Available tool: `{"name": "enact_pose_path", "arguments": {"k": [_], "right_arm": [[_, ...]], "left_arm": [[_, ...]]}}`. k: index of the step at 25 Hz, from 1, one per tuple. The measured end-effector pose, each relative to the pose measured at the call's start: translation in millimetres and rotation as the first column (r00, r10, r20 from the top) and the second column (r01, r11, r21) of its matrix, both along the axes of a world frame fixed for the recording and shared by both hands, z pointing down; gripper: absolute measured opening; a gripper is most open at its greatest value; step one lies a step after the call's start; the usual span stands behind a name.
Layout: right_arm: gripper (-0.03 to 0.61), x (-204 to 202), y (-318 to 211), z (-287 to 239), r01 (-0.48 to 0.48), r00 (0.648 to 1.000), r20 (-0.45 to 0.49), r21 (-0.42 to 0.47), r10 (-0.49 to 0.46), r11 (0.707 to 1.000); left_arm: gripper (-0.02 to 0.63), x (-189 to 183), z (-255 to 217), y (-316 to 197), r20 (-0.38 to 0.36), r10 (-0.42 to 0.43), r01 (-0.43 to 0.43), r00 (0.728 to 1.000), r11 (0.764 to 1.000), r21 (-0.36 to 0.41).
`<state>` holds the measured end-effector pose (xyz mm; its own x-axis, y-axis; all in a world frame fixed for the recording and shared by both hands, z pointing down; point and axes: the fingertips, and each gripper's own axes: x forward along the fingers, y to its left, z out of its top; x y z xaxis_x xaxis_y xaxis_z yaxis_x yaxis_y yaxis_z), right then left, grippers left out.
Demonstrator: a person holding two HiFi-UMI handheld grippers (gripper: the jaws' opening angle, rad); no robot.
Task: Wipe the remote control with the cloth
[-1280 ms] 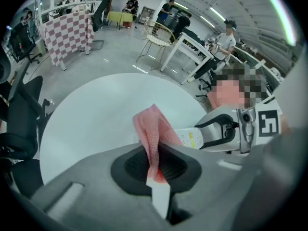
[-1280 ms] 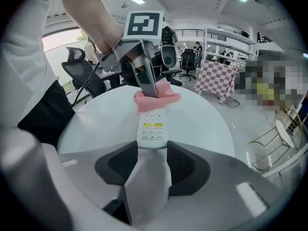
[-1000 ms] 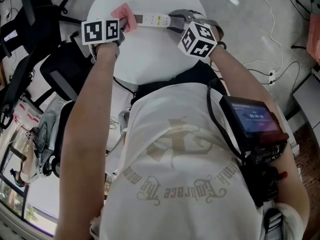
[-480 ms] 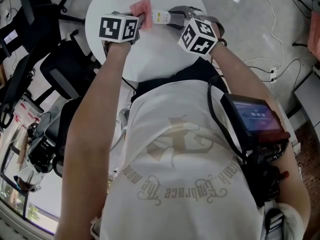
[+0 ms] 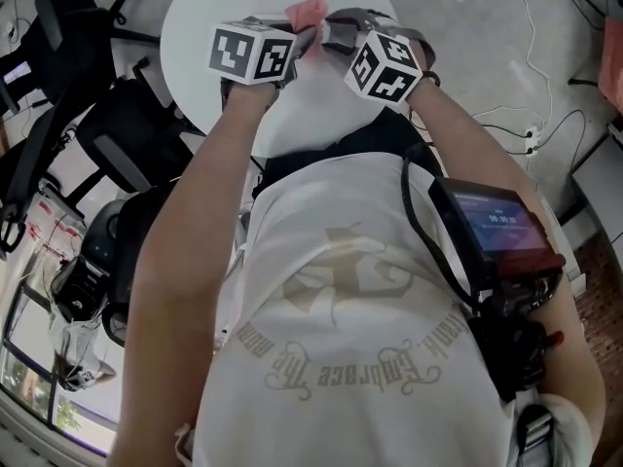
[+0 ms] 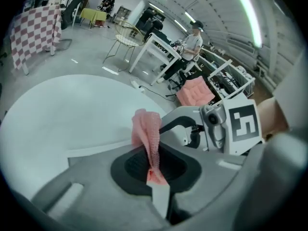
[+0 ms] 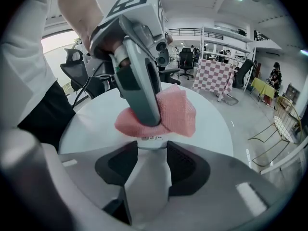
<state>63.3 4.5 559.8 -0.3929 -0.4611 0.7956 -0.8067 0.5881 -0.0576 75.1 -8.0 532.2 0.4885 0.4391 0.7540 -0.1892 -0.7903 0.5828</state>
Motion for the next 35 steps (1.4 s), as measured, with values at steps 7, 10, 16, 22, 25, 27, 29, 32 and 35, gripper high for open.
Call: {"name": "enact_pose_path", "arguments": {"k": [7, 10, 16, 22, 25, 27, 29, 32, 35], "right_arm": [[0.199, -4, -1, -2, 0.011, 1.0, 0.009, 0.001, -0.011, 1.0], [0.199, -5, 1, 0, 0.011, 1.0, 0.012, -0.008, -0.011, 1.0], [0.199, -5, 1, 1, 0.01, 1.0, 0.008, -0.014, -0.01, 1.0], [0.199, -2, 1, 1, 0.019, 1.0, 0.005, -0.011, -0.019, 1.0], [0.199, -2, 2, 2, 0.02, 1.0, 0.003, -0.018, -0.02, 1.0], [0.199, -1, 3, 5, 0.022, 1.0, -0.002, -0.028, -0.022, 0.999], [0.201, 0, 6, 7, 0.026, 1.0, -0.007, -0.036, -0.026, 0.999], [0.201, 2, 9, 9, 0.033, 0.999, -0.013, -0.044, -0.033, 0.999], [0.203, 6, 10, 13, 0.044, 0.999, -0.027, -0.063, -0.046, 0.997]], "left_arm": [[0.02, 12, -6, 20, -0.055, 0.014, -0.019, 0.998, 0.995, -0.094], [0.018, 5, 3, 7, -0.002, -0.004, 0.004, 1.0, 0.999, -0.044], [0.018, -17, 14, -30, 0.041, -0.073, 0.071, 0.996, 0.996, 0.06], [0.02, -39, 20, -53, 0.043, -0.134, 0.131, 0.99, 0.988, 0.078], [0.02, -48, 23, -60, 0.054, -0.15, 0.144, 0.987, 0.984, 0.108], [0.02, -56, 28, -70, 0.07, -0.178, 0.168, 0.981, 0.977, 0.129], [0.02, -66, 32, -80, 0.081, -0.213, 0.201, 0.974, 0.97, 0.139], [0.02, -80, 37, -92, 0.091, -0.256, 0.241, 0.962, 0.959, 0.151], [0.02, -88, 40, -98, 0.097, -0.306, 0.289, 0.947, 0.944, 0.157]]}}
